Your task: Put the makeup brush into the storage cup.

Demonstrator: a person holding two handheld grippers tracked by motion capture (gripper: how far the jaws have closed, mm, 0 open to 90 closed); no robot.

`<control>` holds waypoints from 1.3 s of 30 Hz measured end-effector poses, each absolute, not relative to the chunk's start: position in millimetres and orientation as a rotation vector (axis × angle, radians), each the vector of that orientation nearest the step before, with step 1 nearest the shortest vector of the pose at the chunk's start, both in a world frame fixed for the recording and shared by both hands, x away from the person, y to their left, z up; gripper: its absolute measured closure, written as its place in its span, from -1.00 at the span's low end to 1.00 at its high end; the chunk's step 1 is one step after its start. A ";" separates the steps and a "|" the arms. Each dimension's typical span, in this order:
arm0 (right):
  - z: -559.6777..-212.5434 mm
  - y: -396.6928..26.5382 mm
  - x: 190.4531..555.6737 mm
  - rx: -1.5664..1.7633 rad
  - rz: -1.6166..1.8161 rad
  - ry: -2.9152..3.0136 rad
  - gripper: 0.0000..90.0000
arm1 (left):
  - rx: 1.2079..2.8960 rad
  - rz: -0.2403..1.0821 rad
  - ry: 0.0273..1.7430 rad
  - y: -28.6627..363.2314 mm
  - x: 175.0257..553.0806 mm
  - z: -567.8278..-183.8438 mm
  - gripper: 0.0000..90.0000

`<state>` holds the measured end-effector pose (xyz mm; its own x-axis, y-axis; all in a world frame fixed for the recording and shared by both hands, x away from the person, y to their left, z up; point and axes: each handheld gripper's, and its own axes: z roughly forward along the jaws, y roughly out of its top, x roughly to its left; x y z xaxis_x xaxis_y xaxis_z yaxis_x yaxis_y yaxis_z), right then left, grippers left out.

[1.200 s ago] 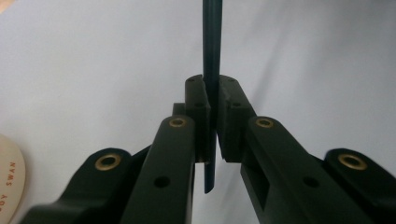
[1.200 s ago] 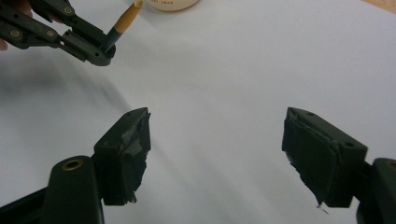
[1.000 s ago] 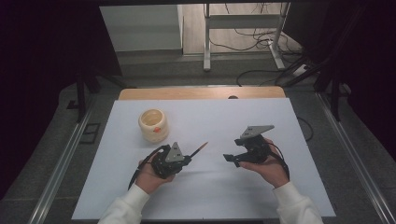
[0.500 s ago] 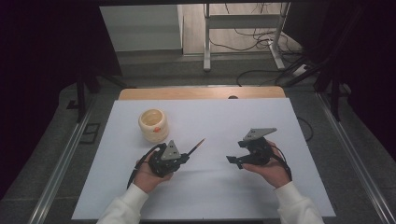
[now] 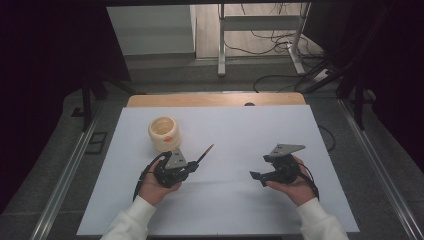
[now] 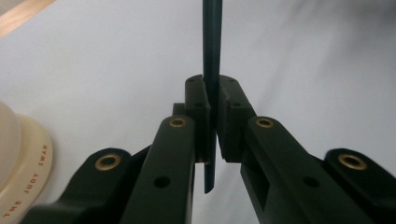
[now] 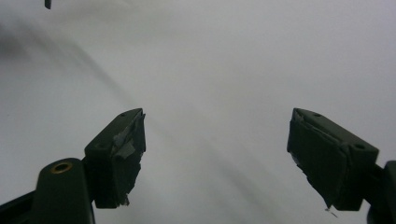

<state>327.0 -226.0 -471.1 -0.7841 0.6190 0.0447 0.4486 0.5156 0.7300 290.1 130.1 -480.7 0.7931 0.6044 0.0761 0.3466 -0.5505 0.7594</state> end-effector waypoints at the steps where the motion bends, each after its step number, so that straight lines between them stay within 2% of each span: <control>1: -472.0 -231.4 324.6 0.923 1.129 2.518 -0.56 | 2.199 0.426 0.701 130.7 290.1 -480.4 0.88; 19: -485.9 -268.1 307.9 1.003 1.095 2.470 -0.57 | 2.169 0.432 0.715 133.2 289.7 -477.5 0.88; 39: -489.4 -268.3 308.5 0.994 1.076 2.477 -0.57 | 2.137 0.436 0.713 135.2 287.0 -472.2 0.88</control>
